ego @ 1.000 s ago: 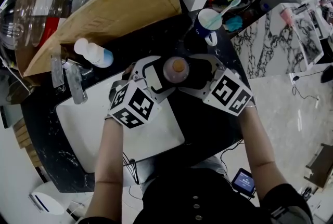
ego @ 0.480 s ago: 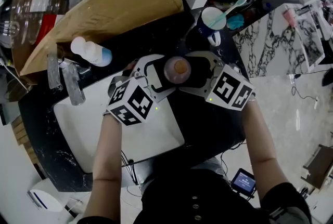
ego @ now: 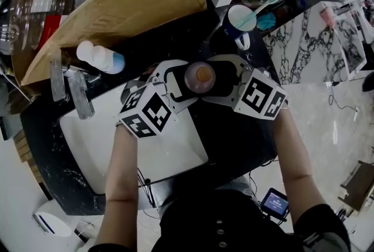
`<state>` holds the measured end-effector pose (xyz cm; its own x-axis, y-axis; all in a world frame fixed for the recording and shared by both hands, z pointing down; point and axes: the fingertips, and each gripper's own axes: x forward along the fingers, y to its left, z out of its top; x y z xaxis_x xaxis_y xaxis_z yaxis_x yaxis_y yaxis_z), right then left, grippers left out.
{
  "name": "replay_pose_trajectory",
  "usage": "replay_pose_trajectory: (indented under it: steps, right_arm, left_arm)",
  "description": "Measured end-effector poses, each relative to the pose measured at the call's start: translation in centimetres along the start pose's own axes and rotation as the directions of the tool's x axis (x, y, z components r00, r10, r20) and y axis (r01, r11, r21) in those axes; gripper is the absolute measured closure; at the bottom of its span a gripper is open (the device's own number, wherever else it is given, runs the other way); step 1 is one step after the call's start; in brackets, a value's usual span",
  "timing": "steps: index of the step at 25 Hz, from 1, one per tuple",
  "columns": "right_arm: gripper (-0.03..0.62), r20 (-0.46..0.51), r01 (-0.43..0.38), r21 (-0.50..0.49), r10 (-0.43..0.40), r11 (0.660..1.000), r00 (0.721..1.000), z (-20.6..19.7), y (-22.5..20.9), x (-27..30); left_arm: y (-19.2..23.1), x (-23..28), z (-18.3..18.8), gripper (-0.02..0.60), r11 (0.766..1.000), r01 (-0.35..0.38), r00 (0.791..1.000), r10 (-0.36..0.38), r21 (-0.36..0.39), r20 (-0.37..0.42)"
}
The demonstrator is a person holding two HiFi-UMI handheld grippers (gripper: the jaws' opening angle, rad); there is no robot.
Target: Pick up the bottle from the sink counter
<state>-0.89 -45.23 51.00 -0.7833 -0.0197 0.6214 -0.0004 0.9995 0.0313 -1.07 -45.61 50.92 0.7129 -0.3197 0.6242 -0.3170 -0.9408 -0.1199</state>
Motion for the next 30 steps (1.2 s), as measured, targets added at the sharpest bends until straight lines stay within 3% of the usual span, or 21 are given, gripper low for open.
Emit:
replay_pose_trajectory:
  steps: [9, 20, 30]
  right_arm:
    - [0.247, -0.009, -0.004, 0.005, 0.004, 1.0, 1.0, 0.0, -0.1, 0.0]
    - [0.249, -0.037, 0.0, -0.005, 0.0, 1.0, 0.999, 0.0, 0.5, -0.3]
    - [0.249, -0.032, -0.01, -0.028, 0.009, 1.0, 0.999, 1.2, 1.6, -1.4]
  left_arm:
    - [-0.1, 0.1, 0.0, 0.247, 1.0, 0.018, 0.999, -0.017, -0.021, 0.031]
    - [-0.7, -0.1, 0.2, 0.249, 1.0, 0.018, 1.0, -0.018, -0.005, -0.011]
    - [-1.6, -1.3, 1.3, 0.249, 0.999, 0.021, 1.0, -0.02, -0.029, 0.024]
